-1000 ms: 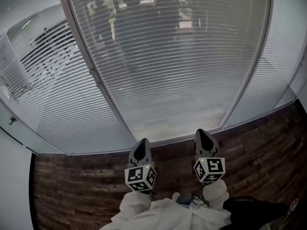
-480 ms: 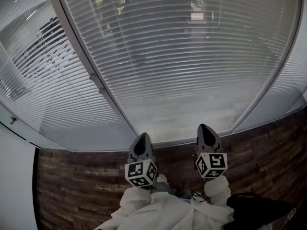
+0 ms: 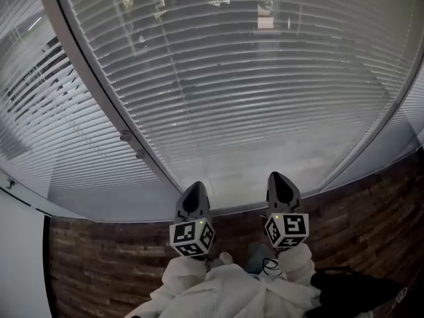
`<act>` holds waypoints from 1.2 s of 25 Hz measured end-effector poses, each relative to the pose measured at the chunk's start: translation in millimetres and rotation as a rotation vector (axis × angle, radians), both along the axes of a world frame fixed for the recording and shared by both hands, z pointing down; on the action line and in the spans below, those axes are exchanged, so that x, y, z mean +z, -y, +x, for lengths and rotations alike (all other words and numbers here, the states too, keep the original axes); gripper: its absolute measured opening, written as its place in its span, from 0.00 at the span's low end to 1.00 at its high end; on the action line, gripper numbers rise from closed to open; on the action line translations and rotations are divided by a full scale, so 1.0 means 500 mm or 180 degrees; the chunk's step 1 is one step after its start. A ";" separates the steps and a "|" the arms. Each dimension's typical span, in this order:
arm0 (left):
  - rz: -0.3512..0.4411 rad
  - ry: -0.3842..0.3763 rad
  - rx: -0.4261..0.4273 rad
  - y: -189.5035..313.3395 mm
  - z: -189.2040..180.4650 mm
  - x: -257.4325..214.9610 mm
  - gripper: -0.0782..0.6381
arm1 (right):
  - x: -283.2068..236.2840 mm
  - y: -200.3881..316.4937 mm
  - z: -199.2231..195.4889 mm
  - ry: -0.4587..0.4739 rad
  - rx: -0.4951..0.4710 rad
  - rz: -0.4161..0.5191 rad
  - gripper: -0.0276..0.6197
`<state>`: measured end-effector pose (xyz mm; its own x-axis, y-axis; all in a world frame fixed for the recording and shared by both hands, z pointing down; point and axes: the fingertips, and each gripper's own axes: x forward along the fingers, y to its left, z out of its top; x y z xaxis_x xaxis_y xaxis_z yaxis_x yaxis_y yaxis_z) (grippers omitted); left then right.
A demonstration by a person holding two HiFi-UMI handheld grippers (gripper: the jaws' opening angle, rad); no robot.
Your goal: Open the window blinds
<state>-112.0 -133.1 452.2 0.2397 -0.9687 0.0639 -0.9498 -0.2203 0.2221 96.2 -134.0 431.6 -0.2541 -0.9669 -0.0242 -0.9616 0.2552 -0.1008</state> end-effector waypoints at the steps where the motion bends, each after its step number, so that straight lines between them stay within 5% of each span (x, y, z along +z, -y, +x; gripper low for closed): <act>1: -0.0015 -0.0002 -0.0044 0.015 -0.007 0.002 0.11 | -0.002 0.019 -0.005 -0.0007 -0.0020 -0.0003 0.06; 5: -0.0018 -0.0175 -0.0375 0.041 -0.033 0.000 0.11 | -0.008 0.066 0.013 0.0003 -0.0066 0.0013 0.06; 7: 0.0097 -0.0475 -0.0718 0.049 -0.094 -0.026 0.13 | -0.011 0.086 0.023 0.0007 -0.0073 0.0032 0.06; 11: 0.0216 -0.1881 -0.1226 0.096 -0.285 -0.069 0.34 | -0.016 0.130 0.011 0.0007 -0.0079 -0.0006 0.06; 14: 0.0175 -0.3154 -0.1164 0.132 -0.361 -0.068 0.34 | -0.007 0.146 0.006 0.0043 -0.0075 -0.0039 0.06; 16: 0.0129 -0.3714 -0.1048 0.152 -0.372 -0.058 0.34 | 0.001 0.151 0.008 0.0062 -0.0073 -0.0043 0.06; 24: 0.0291 -0.3781 -0.0984 0.149 -0.370 -0.090 0.34 | 0.000 0.150 0.046 0.0082 0.0006 -0.0075 0.06; 30: 0.0092 -0.3622 -0.1023 0.181 -0.373 -0.097 0.32 | 0.002 0.143 0.027 0.0039 -0.0040 -0.0078 0.06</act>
<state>-298.6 -223.5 403.8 -0.1105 -0.9925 -0.0519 -0.2214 -0.0263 0.9748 109.7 -205.3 432.6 -0.2661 -0.9639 -0.0037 -0.9570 0.2647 -0.1189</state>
